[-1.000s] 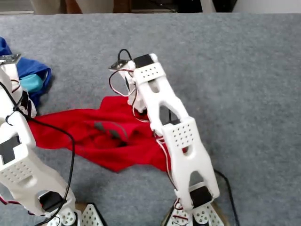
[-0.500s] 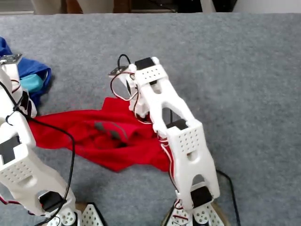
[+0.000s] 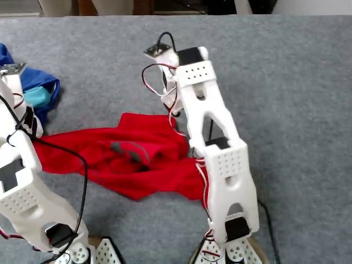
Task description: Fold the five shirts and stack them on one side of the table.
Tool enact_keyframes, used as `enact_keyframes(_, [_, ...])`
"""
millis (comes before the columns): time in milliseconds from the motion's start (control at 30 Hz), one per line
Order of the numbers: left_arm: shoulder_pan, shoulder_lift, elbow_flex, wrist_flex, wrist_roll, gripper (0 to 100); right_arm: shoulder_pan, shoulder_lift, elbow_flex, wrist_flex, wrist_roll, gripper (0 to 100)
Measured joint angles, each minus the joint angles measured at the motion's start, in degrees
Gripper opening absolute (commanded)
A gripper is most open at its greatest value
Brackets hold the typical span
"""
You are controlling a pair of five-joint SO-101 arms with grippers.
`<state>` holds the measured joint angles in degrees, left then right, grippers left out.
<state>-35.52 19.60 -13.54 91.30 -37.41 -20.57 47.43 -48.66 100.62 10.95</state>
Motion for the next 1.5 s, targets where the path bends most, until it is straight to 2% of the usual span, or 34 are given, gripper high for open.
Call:
enact_keyframes(333, [0.00,0.00,0.00,0.00,0.00,2,-3.69,11.69,-13.27,0.00,-6.33,16.0])
enact_keyframes(467, [0.00,0.00,0.00,0.00,0.00,2,-5.36,13.19,-13.36,0.09,-7.12,16.2])
enact_keyframes(1400, [0.00,0.00,0.00,0.00,0.00,2,-5.19,14.59,-8.26,-0.09,-9.41,15.9])
enact_keyframes(1500, [0.00,0.00,0.00,0.00,0.00,2,-5.27,14.59,-8.26,-0.09,-10.81,11.9])
